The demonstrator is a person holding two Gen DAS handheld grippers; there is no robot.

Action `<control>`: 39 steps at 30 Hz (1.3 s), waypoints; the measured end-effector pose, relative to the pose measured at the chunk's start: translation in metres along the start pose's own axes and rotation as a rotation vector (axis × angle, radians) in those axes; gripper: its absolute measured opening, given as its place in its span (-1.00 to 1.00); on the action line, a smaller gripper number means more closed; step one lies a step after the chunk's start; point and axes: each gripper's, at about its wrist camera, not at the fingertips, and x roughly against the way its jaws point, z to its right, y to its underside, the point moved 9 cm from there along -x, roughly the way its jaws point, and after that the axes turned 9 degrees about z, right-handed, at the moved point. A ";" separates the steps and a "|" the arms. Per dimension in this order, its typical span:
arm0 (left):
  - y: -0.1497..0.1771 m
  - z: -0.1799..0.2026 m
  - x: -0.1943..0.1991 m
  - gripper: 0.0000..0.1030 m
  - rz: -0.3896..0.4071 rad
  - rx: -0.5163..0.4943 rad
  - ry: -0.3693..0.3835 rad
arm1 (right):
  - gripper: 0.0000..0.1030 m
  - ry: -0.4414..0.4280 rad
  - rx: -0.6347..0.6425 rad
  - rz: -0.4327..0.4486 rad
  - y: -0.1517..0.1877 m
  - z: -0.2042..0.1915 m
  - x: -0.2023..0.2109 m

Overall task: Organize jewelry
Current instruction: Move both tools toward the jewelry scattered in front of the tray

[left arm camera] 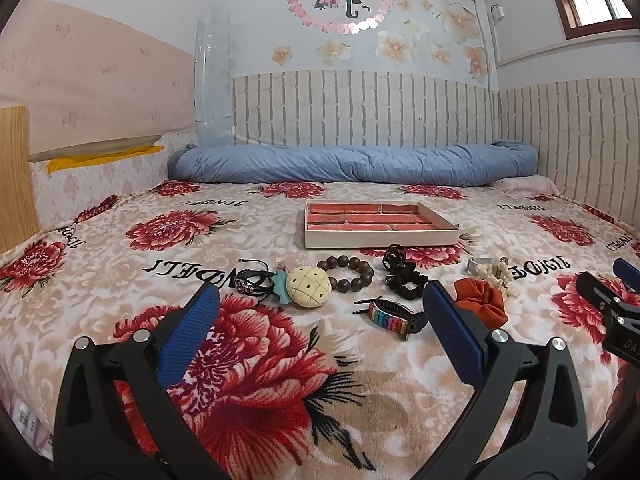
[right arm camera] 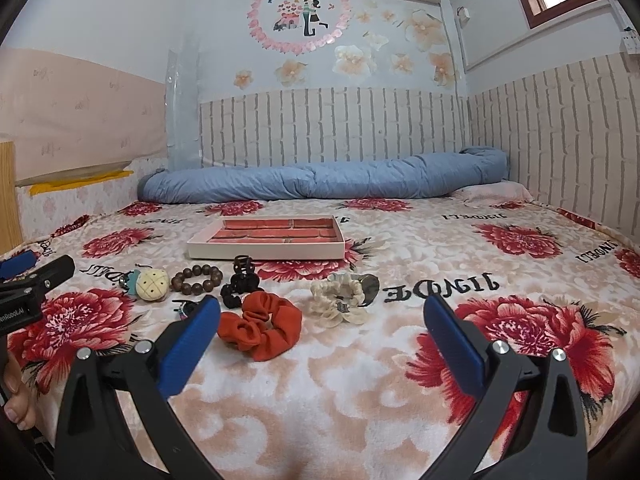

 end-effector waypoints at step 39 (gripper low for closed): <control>-0.017 -0.007 -0.002 0.91 0.030 -0.003 -0.006 | 0.93 0.002 0.013 0.031 -0.013 -0.001 -0.001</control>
